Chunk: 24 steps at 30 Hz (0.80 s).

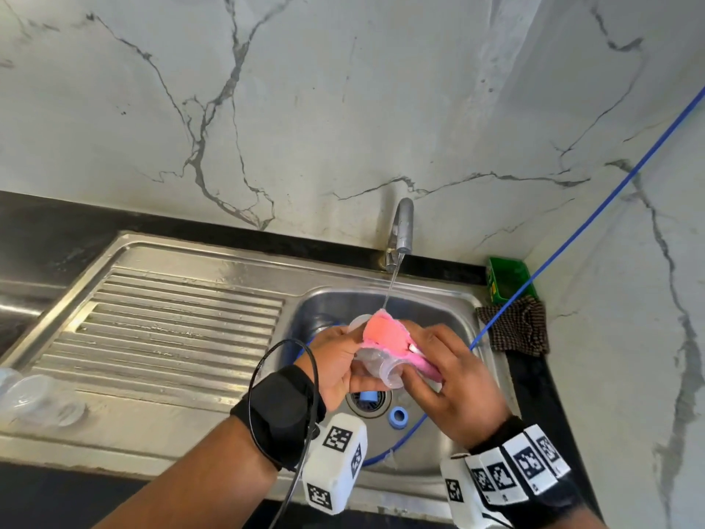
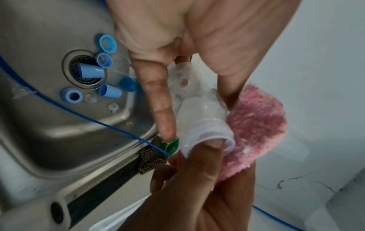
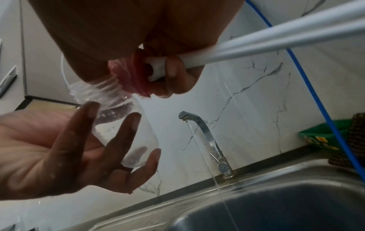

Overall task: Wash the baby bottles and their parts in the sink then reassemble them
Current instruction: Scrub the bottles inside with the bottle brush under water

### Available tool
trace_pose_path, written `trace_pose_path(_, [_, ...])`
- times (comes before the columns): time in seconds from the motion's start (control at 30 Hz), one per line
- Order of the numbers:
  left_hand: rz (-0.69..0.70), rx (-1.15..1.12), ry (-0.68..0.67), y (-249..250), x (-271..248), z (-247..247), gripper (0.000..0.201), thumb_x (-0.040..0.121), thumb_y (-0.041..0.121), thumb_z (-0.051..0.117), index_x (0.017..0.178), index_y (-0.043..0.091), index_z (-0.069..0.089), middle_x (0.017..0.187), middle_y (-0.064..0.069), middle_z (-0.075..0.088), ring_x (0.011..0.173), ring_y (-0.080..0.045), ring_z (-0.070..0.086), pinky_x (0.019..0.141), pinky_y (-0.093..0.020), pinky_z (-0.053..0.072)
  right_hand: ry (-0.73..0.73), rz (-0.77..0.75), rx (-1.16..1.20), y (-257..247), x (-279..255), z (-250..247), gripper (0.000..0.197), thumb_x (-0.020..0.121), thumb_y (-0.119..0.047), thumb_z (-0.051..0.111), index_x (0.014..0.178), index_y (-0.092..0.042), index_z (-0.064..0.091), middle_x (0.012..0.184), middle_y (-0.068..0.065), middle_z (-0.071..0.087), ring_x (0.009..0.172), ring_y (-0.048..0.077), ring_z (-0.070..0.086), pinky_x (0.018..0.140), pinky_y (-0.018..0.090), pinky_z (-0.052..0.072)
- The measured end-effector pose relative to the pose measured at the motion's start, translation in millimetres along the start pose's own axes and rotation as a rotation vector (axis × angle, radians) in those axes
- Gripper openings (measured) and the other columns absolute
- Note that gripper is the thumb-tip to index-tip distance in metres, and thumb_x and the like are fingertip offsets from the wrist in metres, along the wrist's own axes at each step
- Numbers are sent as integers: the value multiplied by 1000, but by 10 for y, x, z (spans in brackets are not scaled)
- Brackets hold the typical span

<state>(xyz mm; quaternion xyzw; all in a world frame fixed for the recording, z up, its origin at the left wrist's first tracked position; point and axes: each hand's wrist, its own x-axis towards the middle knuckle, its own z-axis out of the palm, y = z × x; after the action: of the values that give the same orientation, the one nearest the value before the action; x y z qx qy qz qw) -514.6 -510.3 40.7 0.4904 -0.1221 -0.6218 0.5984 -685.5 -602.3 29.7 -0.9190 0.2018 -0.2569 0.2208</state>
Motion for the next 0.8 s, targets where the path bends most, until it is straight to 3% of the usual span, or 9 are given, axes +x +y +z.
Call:
trace_pose_path(0.13, [3, 35, 19, -13, -2, 49, 36, 96, 42, 60, 110, 10, 67, 97, -13, 75, 83, -26, 75, 63, -41, 62, 206, 67, 34, 33, -4, 72, 30, 91, -36, 57, 109, -16, 69, 97, -6, 59, 83, 5, 58, 74, 14, 47])
trace_pose_path(0.17, [47, 43, 9, 5, 4, 36, 44, 89, 50, 66, 112, 12, 65, 105, -13, 74, 89, -27, 75, 70, -45, 62, 217, 151, 115, 72, -4, 73, 26, 92, -40, 56, 99, -18, 69, 90, -7, 60, 78, 5, 59, 73, 16, 48])
trace_pose_path(0.23, [148, 49, -24, 31, 16, 0, 64, 74, 48, 79, 126, 20, 53, 123, -12, 65, 100, -27, 73, 79, -48, 60, 185, 372, 360, 146, 1, 77, 32, 91, -47, 57, 88, -17, 68, 82, 0, 67, 72, 16, 67, 70, 38, 58])
trace_pose_path(0.3, [250, 92, -62, 37, 10, -28, 64, 77, 28, 76, 135, 26, 48, 127, -9, 60, 101, -24, 72, 79, -43, 61, 108, 482, 637, 156, 10, 58, 33, 97, -43, 61, 100, -12, 72, 89, 9, 74, 73, 29, 74, 66, 51, 61])
trace_pose_path(0.33, [281, 128, -81, 35, 4, -31, 58, 80, 23, 72, 134, 24, 51, 124, -9, 62, 99, -24, 72, 77, -40, 61, 63, 473, 720, 149, 23, 38, 31, 99, -38, 60, 108, -10, 71, 94, 10, 76, 74, 30, 75, 64, 47, 61])
trace_pose_path(0.43, [303, 212, -42, 38, -22, 2, 41, 80, 30, 71, 117, 14, 60, 108, -8, 69, 92, -25, 73, 70, -33, 61, -71, 391, 770, 191, 64, 1, 37, 100, -32, 57, 134, -20, 55, 112, 9, 73, 85, 27, 75, 61, 33, 58])
trace_pose_path(0.57, [252, 228, 13, 48, 1, 22, 48, 78, 40, 70, 115, 11, 62, 103, -7, 72, 92, -24, 74, 69, -30, 61, -44, 247, 656, 262, 47, -10, 35, 100, -30, 52, 134, -33, 47, 123, -1, 67, 97, 27, 72, 72, 47, 61])
trace_pose_path(0.7, [86, 163, 6, 54, 20, 68, 57, 84, 54, 61, 119, 9, 66, 107, -17, 74, 80, -23, 75, 64, -28, 61, 28, 30, 211, 197, 126, -164, 30, 98, -35, 46, 127, -42, 45, 103, -18, 68, 81, -9, 63, 79, 13, 50])
trace_pose_path(0.8, [103, 220, 10, 36, 14, 42, 75, 71, 71, 69, 123, 18, 59, 106, -12, 72, 67, -20, 72, 57, -28, 59, 23, 85, 209, 243, 201, -133, 26, 98, -24, 51, 122, -34, 49, 92, -28, 66, 72, -9, 63, 72, 8, 48])
